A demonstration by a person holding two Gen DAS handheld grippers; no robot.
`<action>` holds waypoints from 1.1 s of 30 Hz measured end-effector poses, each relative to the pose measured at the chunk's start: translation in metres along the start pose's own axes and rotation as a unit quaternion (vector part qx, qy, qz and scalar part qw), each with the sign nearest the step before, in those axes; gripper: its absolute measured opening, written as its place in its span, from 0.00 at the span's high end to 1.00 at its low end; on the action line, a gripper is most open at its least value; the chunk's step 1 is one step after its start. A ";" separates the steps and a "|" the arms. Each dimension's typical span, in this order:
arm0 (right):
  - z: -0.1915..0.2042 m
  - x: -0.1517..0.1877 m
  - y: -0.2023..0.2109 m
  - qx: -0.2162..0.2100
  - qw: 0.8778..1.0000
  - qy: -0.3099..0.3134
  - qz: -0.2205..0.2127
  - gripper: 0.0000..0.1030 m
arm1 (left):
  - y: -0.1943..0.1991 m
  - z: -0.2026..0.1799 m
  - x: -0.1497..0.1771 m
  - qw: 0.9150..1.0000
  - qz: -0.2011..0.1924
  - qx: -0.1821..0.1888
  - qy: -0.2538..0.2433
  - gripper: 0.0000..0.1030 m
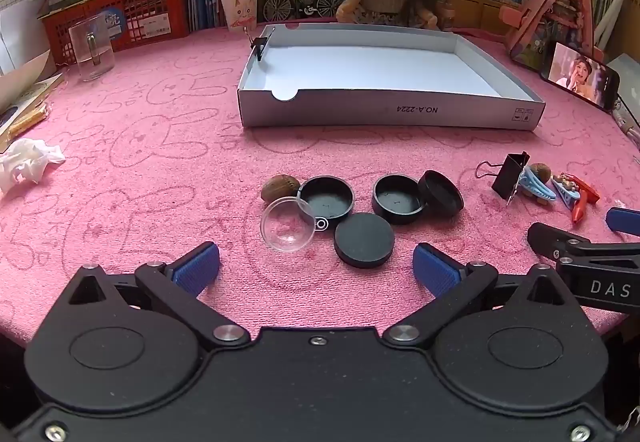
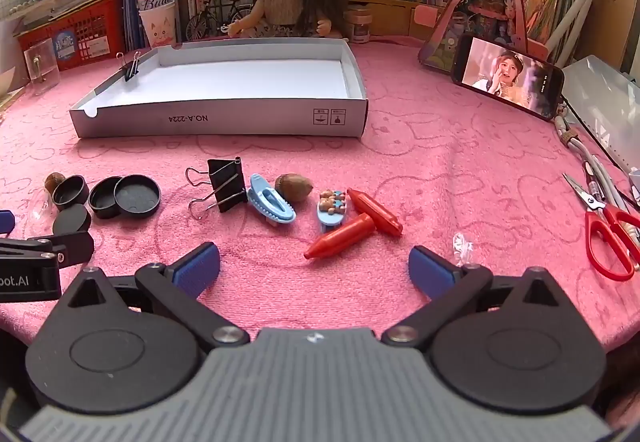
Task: Organize rigid objects
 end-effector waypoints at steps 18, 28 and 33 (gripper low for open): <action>0.001 0.000 0.001 0.000 1.000 -0.001 -0.002 0.00 | 0.000 0.000 0.000 1.000 -0.001 -0.002 -0.003 0.00; 0.002 0.000 0.001 0.000 1.000 -0.001 -0.002 0.00 | 0.000 0.000 0.000 1.000 -0.001 -0.002 -0.003 0.00; 0.002 0.000 0.001 0.000 1.000 -0.001 -0.002 0.00 | 0.000 0.000 0.000 1.000 0.000 -0.002 -0.003 0.00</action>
Point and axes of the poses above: each gripper's, at about its wrist camera, not at the fingertips, and y roughly against the way its jaws point, z to its left, x to its underside, the point moved 7 cm from there along -y, roughly the way its jaws point, and after that the axes turned 4 degrees about y, right-handed, at the moved point
